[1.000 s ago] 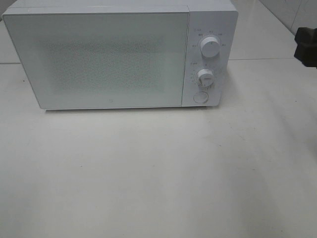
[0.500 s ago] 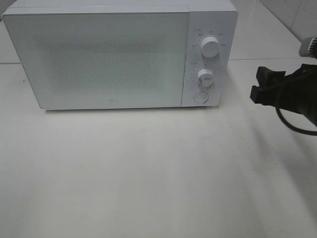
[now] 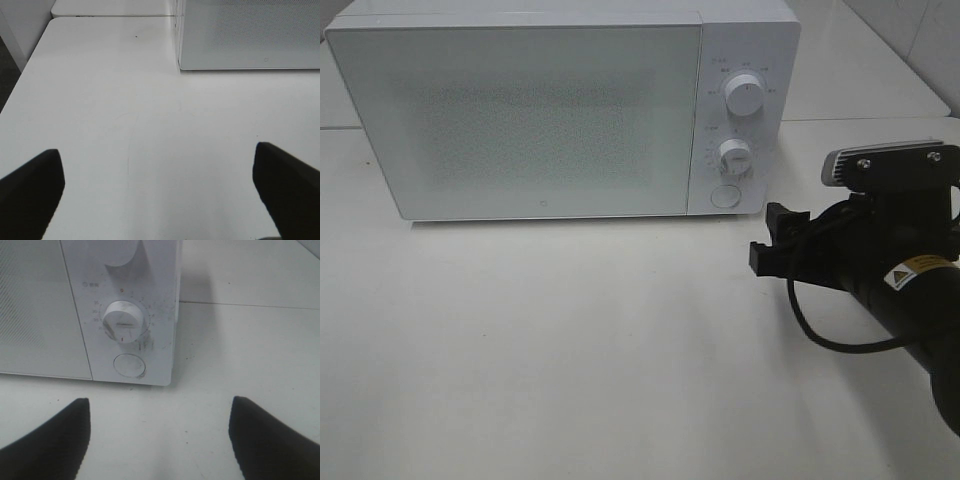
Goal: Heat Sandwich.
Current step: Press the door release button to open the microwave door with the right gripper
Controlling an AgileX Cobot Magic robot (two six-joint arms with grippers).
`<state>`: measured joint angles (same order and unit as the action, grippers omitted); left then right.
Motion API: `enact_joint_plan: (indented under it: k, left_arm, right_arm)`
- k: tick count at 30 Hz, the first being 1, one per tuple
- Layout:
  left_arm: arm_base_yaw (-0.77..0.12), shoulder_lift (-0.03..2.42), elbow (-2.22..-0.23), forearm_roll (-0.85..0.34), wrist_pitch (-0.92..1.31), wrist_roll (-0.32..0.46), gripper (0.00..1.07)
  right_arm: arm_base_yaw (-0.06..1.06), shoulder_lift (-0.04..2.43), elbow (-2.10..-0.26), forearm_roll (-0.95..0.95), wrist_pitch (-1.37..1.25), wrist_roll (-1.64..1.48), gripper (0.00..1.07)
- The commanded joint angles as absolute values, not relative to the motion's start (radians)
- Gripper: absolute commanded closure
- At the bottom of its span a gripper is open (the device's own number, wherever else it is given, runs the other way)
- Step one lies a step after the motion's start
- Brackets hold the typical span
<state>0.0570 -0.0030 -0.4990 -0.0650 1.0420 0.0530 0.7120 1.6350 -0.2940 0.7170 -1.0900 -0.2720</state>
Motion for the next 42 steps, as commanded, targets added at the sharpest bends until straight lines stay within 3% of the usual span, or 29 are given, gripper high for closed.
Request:
enact_joint_plan:
  k: [1, 15, 29, 31, 37, 39, 41, 42]
  left_arm:
    - [0.050, -0.025, -0.495, -0.068, 1.036, 0.056, 0.10]
    - [0.050, -0.025, -0.495, -0.068, 1.036, 0.056, 0.10]
    - [0.050, -0.025, -0.495, -0.068, 1.036, 0.056, 0.10]
    - [0.050, -0.025, -0.495, -0.068, 1.036, 0.056, 0.10]
    - [0.050, -0.025, -0.495, -0.068, 1.036, 0.056, 0.10]
    - [0.050, -0.025, -0.495, -0.068, 1.036, 0.056, 0.10]
    - [0.050, -0.025, -0.495, -0.068, 1.036, 0.056, 0.10]
    - [0.050, -0.025, -0.495, -0.068, 1.036, 0.056, 0.10]
  right_arm:
    - [0.746, 1.656, -0.319, 0.733, -1.107, -0.280, 0.33]
    - [0.749, 1.667, -0.332, 0.742, -1.085, -0.207, 0.35]
    - [0.749, 1.667, -0.332, 0.742, -1.082, 0.637, 0.45]
    - [0.749, 1.667, -0.332, 0.740, -1.055, 0.859, 0.50]
    - [0.749, 1.667, -0.332, 0.740, -1.047, 1.136, 0.60]
    - [0.749, 1.667, -0.332, 0.742, -1.047, 1.205, 0.67]
    - [0.749, 1.667, -0.332, 0.742, -1.040, 1.267, 0.82]
    - [0.749, 1.667, -0.332, 0.742, -1.040, 1.267, 0.82]
